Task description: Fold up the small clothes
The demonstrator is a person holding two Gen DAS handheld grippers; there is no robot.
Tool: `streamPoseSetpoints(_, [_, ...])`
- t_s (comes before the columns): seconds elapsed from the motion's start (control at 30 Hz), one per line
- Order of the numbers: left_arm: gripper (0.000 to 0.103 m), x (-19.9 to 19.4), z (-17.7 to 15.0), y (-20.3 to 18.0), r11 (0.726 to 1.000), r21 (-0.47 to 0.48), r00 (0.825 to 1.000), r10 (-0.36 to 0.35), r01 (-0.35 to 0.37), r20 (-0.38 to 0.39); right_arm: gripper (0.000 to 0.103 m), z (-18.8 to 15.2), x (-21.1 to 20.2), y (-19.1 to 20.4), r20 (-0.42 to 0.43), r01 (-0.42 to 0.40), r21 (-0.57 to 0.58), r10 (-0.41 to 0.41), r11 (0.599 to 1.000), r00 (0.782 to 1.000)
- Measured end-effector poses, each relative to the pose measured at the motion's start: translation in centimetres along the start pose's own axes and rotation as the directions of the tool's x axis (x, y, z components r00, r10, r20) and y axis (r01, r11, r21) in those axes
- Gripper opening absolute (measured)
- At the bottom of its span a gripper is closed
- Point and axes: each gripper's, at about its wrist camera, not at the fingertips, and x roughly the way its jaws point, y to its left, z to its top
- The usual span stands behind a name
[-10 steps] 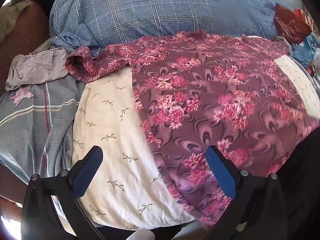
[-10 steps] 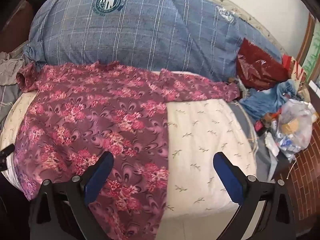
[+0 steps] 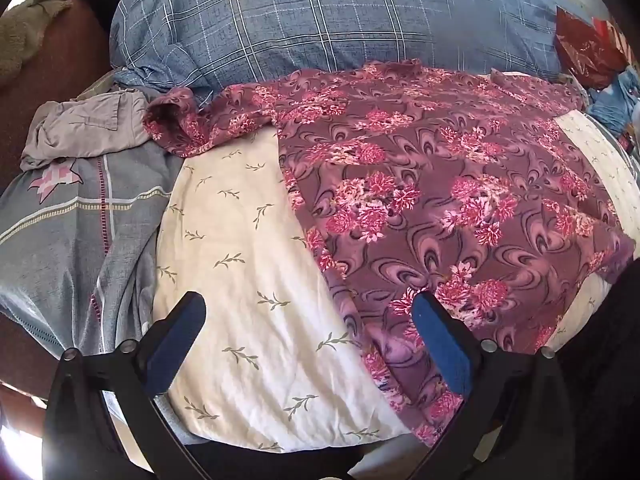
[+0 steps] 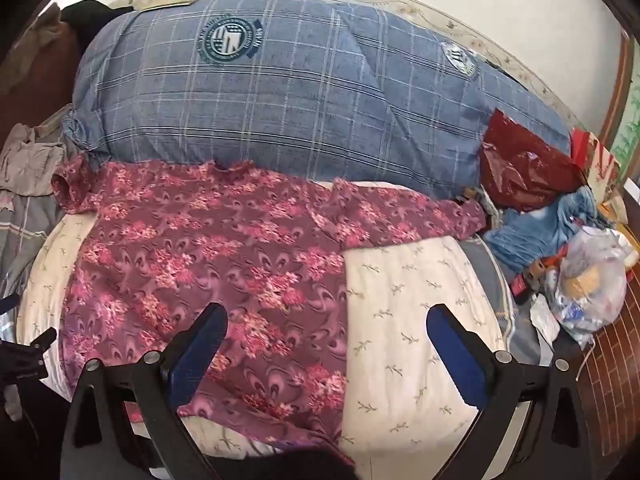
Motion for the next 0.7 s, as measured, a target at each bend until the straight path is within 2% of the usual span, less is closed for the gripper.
streamPoseSetpoints(0.13, [0.103,0.1,0.5,-0.2,1.000,-0.024,1.000,-0.005,0.005,-0.021,0.101,0.0,1.0,1.0,-0.032,-0.044,-0.015,0.043,0.999,0.999])
streamPoseSetpoints(0.23, [0.103,0.5,0.9,-0.8,1.000,-0.031,0.999,-0.005,0.004,-0.041,0.101,-1.4,2.4,1.5,-0.071,-0.064,-0.027,0.062,0.998,0.996])
streamPoseSetpoints(0.33, [0.103,0.8,1.2,-1.1,0.999,-0.033,0.998,0.000,-0.002,-0.060,0.101,-2.8,3.3,1.5,-0.100,-0.046,-0.057,0.040,0.997,0.994])
streamPoseSetpoints(0.43, [0.103,1.0,1.5,-1.1,0.999,-0.039,0.998,-0.013,0.010,-0.069,0.101,-3.9,3.4,0.9,-0.098,-0.041,-0.075,0.033,0.996,0.995])
streamPoseSetpoints(0.57, [0.103,1.6,1.9,-1.1,0.997,-0.067,0.994,-0.052,0.046,-0.098,0.101,-4.8,3.3,0.3,-0.075,0.010,-0.103,-0.017,0.995,0.997])
streamPoseSetpoints(0.7, [0.103,1.7,2.7,-1.4,0.995,-0.072,0.992,-0.081,0.074,-0.100,0.101,-5.0,4.4,-0.2,-0.093,-0.024,-0.052,0.019,0.998,0.996])
